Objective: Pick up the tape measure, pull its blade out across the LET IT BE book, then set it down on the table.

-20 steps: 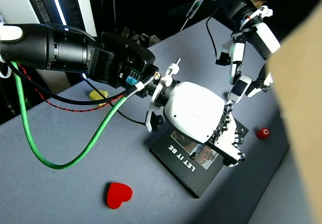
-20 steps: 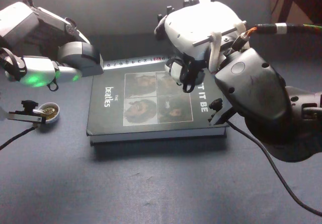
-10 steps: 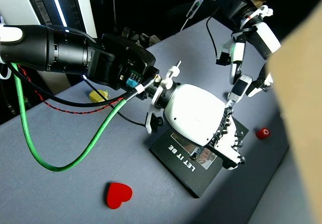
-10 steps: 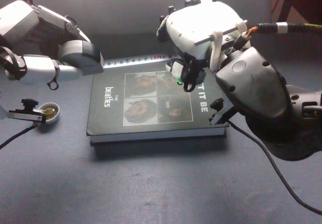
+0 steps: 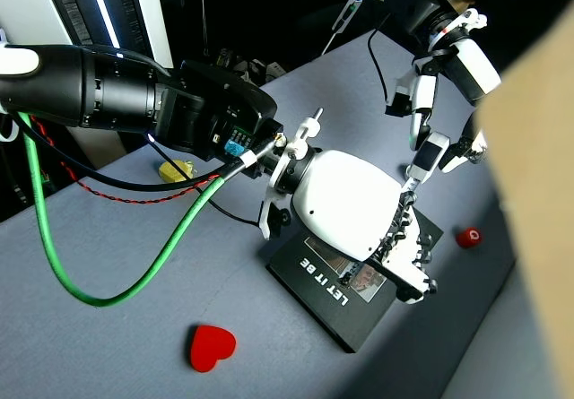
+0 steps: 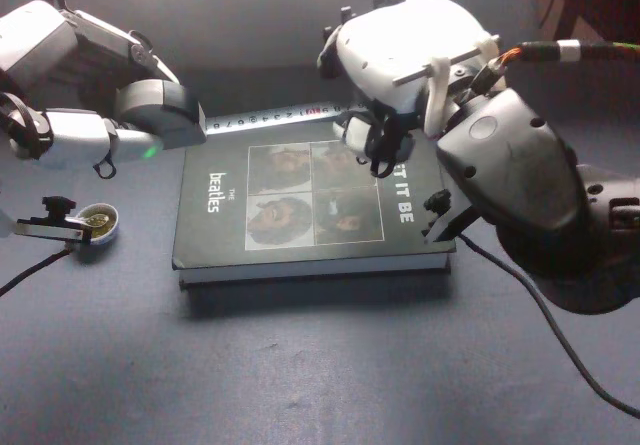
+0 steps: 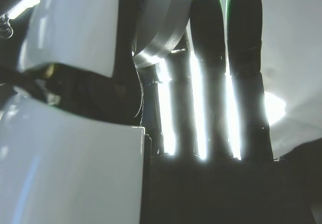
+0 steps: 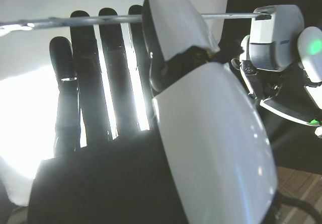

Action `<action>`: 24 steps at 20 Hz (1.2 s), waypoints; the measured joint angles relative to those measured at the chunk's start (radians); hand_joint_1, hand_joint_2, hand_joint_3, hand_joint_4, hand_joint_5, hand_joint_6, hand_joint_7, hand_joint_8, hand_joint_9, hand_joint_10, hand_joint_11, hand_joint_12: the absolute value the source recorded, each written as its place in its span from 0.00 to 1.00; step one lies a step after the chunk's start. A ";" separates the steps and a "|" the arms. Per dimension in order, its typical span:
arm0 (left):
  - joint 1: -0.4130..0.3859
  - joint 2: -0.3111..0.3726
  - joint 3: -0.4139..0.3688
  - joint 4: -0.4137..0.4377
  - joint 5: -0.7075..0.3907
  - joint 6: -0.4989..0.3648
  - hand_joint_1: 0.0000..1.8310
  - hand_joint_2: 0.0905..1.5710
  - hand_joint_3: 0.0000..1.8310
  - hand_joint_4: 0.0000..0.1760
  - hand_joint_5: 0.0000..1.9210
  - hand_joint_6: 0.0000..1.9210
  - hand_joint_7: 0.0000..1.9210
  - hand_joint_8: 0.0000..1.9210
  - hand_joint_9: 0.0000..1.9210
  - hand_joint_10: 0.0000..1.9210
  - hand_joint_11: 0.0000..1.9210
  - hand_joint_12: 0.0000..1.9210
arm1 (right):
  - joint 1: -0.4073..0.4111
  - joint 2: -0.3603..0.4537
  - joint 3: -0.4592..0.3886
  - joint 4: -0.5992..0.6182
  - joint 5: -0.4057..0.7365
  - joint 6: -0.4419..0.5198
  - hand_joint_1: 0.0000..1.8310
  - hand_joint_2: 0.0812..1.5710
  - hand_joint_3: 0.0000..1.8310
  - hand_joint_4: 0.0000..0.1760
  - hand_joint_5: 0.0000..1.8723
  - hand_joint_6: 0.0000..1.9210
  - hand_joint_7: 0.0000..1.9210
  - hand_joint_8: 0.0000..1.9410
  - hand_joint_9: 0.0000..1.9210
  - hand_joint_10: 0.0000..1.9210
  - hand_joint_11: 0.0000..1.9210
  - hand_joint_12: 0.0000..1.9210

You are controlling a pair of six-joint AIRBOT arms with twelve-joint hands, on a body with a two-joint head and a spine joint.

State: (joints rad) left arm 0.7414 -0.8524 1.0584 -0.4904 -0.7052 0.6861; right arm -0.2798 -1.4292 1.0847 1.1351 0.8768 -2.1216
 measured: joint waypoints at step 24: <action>-0.002 0.000 0.000 -0.015 -0.005 0.000 0.76 0.65 0.00 0.00 0.60 0.25 0.59 0.41 0.51 0.60 0.43 0.54 | 0.003 0.026 -0.030 0.000 -0.002 0.000 0.63 0.75 0.00 0.00 0.40 0.66 0.49 0.45 0.49 0.05 0.26 0.67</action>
State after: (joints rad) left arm 0.7395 -0.8520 1.0580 -0.5056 -0.7105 0.6861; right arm -0.2768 -1.4033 1.0546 1.1351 0.8753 -2.1220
